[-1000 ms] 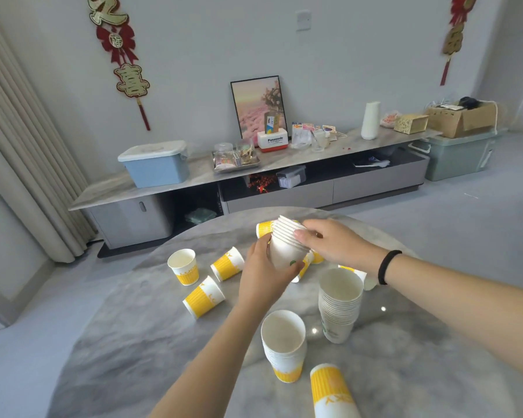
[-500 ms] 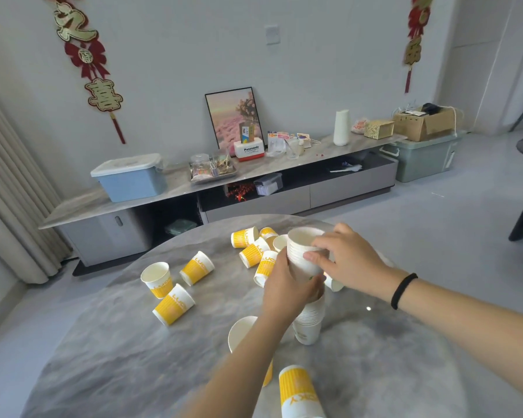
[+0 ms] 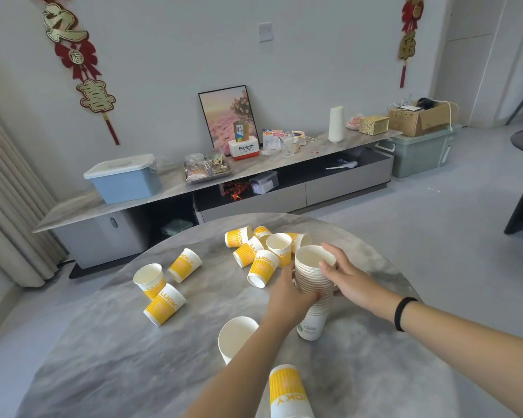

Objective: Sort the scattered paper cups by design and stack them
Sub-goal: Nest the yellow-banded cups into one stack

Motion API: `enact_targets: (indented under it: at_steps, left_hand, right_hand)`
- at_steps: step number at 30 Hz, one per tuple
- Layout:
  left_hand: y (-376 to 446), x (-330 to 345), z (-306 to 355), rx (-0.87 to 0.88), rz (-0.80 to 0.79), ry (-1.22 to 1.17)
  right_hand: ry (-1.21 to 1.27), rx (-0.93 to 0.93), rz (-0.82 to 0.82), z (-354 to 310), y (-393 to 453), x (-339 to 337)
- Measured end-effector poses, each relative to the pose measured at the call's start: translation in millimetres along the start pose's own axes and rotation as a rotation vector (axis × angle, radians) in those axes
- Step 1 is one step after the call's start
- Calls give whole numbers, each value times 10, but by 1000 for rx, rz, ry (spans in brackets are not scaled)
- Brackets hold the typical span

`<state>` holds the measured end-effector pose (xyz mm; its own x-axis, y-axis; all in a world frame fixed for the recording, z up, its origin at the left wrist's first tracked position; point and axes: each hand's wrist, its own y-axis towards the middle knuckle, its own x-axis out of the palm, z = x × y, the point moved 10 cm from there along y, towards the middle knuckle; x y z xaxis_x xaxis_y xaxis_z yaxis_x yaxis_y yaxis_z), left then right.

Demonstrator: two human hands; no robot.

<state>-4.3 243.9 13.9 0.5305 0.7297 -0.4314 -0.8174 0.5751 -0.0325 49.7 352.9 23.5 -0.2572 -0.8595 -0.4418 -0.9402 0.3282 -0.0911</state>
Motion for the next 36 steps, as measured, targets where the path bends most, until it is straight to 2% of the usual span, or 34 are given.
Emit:
enact_targets:
  at_steps: [6,15,25,28,31,34,36]
  left_hand:
    - [251,450,341,58,-74,-81]
    - [926,1053,597,57,-68,-191]
    - [1269,1111,494,86,-91,-108]
    - [1273,1106,465,56,-97,31]
    - [1244,1146,396,66,-124,417]
    - [1274,1153,89,-16,-183,788]
    - [1271,1137,-81,-38,-197,920]
  right_hand:
    - [98,-4,115,142,-6,-641]
    - [164,65,205,401,380,-1293]
    - [248,77,227,606,738,-1281]
    - [226,93,236,631,726,-1295]
    - [82,60,370,527,642,-1404]
    - [-262,-113,573,187,457,-1507]
    - [-313,-236,612,32,360,-1446]
